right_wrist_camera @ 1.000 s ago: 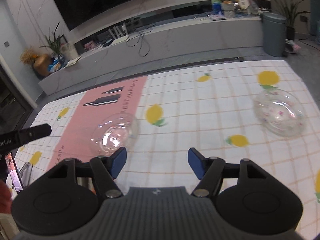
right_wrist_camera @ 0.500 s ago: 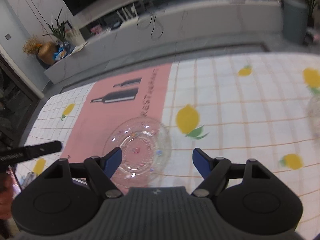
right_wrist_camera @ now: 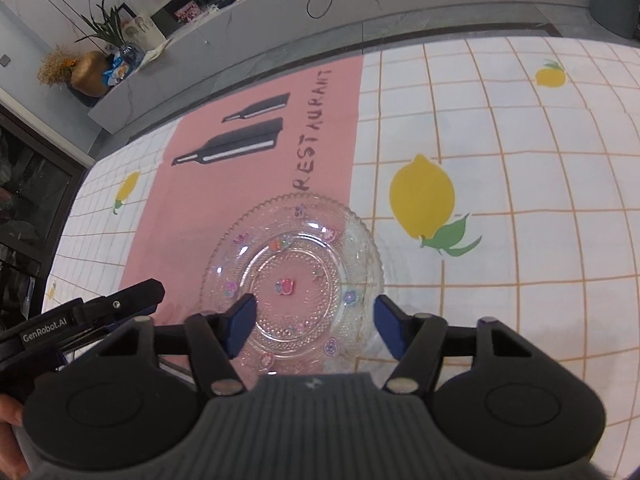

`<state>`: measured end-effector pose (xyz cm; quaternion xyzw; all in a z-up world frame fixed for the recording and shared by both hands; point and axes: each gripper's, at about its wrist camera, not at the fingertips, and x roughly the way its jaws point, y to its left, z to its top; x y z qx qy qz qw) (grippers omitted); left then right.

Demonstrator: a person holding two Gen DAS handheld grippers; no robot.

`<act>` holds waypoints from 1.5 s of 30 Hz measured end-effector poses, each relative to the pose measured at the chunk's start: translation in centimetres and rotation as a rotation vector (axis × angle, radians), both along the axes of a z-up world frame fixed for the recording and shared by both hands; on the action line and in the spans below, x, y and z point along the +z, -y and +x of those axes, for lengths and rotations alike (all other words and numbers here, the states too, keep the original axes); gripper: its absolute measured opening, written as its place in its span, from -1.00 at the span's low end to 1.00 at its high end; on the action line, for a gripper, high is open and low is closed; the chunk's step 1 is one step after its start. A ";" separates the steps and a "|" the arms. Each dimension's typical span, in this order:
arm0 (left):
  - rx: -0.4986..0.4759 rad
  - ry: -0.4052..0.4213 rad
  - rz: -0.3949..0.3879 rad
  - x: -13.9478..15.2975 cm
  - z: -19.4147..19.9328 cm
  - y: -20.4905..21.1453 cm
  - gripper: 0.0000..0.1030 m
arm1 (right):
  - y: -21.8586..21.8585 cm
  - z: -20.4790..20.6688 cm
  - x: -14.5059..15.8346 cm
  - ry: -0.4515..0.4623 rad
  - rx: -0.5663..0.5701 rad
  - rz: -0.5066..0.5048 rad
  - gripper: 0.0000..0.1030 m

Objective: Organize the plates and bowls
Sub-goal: 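Move both grippers to the clear glass plate rim and close them, then lift the clear glass plate and carry it over the white painted plate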

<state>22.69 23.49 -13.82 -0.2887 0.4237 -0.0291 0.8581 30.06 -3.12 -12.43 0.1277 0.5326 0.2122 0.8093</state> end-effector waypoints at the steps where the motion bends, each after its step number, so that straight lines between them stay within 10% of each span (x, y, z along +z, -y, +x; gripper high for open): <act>1: -0.014 0.005 -0.016 -0.2 0.1 0.1 0.24 | 0.0 0.0 0.0 0.007 -0.003 -0.006 0.21; 17: -0.022 -0.012 -0.108 -2.5 1.5 1.1 0.18 | 1.9 0.6 -2.3 0.005 -0.072 0.015 -0.26; 23: -0.021 -0.016 -0.110 -3.0 1.5 1.1 -0.55 | 2.5 0.7 -2.9 -0.004 -0.095 0.052 -0.68; 45: -0.041 0.025 0.019 0.4 0.5 2.4 -0.79 | 3.3 0.0 -2.0 0.016 -0.085 0.123 -0.86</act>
